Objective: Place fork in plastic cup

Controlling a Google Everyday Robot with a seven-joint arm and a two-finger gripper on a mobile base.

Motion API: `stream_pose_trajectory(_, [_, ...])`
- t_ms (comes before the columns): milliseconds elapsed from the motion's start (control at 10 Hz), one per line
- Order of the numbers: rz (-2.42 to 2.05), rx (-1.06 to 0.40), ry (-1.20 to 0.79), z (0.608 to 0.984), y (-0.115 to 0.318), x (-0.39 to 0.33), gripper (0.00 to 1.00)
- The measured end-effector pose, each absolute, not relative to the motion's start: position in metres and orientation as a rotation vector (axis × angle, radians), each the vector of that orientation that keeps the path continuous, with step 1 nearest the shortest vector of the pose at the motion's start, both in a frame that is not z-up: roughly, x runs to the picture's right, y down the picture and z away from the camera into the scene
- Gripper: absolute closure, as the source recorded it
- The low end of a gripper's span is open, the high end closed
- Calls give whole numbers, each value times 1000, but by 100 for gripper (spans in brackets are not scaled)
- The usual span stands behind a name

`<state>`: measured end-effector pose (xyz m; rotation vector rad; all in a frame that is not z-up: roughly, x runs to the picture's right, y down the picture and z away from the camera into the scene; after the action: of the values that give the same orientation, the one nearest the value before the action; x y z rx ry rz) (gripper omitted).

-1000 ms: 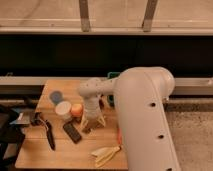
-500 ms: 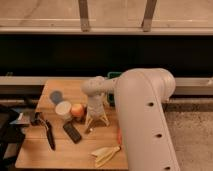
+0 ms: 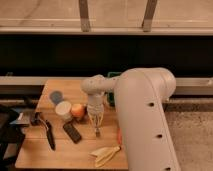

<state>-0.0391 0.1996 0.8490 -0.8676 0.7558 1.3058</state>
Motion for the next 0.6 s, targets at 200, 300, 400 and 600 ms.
stream_pose_trajectory(200, [1343, -863, 754, 856, 194, -28, 100])
stream_pose_trajectory(300, [1366, -848, 741, 860, 187, -18, 100])
stream_pose_trajectory(400, [1385, -825, 724, 860, 178, -9, 100])
stream_pose_trajectory(600, [1420, -785, 703, 847, 158, 4, 100])
